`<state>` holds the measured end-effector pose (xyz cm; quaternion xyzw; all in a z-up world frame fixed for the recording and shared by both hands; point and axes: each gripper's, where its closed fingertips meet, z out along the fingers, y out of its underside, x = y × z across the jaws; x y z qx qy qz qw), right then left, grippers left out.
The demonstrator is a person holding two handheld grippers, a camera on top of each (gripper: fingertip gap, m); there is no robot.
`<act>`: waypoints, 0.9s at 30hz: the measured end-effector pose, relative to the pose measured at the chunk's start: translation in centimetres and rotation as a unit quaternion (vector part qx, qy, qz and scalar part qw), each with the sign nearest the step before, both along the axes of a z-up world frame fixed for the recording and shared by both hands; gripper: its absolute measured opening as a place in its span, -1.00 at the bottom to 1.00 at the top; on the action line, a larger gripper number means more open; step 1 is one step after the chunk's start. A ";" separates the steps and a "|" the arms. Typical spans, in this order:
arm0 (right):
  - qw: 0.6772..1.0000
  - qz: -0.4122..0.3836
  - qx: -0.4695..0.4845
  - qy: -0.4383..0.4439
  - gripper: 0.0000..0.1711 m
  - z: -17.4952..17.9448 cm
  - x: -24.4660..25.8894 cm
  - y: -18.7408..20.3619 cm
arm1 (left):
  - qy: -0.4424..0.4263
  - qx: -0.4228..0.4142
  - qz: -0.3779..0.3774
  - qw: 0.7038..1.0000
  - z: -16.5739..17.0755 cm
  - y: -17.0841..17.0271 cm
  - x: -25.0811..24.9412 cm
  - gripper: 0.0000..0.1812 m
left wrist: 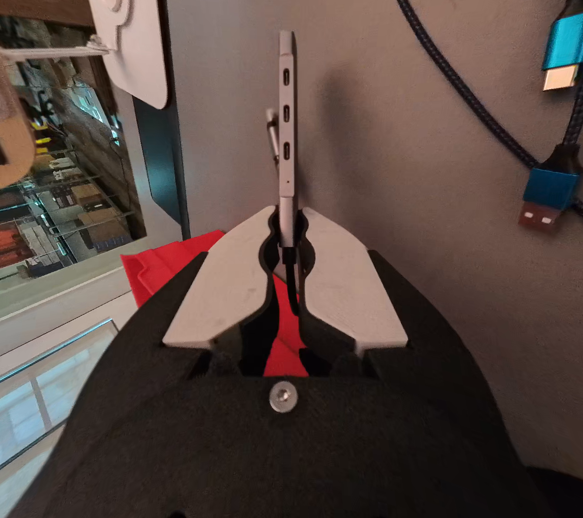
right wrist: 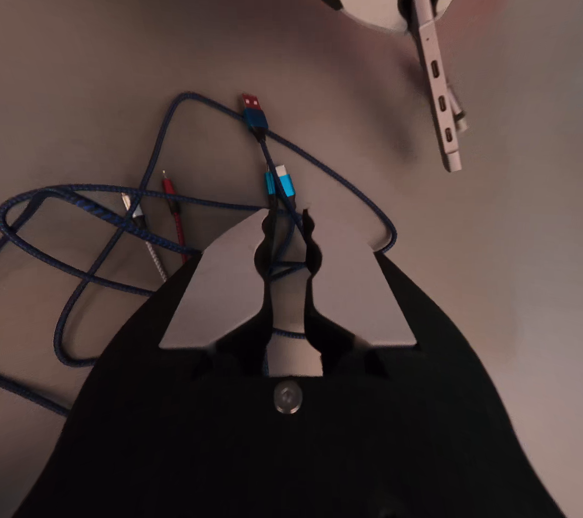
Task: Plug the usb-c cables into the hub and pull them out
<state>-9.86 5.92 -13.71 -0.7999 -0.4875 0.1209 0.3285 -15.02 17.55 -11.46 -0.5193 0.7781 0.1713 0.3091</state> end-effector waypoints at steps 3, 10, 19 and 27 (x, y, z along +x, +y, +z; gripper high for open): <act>0.999 0.010 -0.029 -0.026 -0.85 -1.0 0.6 -0.7 | 0.015 -0.002 -0.003 1.000 -1.0 -0.2 0.1 -0.91; 0.993 0.052 -0.108 0.011 -0.98 0.0 0.3 -3.8 | -0.009 -0.043 0.020 0.999 -2.0 -0.7 0.8 -0.91; 0.980 0.073 -0.181 0.041 -0.96 -0.8 -0.4 -5.5 | 0.002 -0.120 0.060 0.991 -3.2 -1.4 -0.2 -0.57; 0.994 0.050 -0.074 0.058 -0.88 1.2 -2.3 -2.3 | -0.081 -0.161 0.066 0.981 1.8 -1.4 -0.9 -0.44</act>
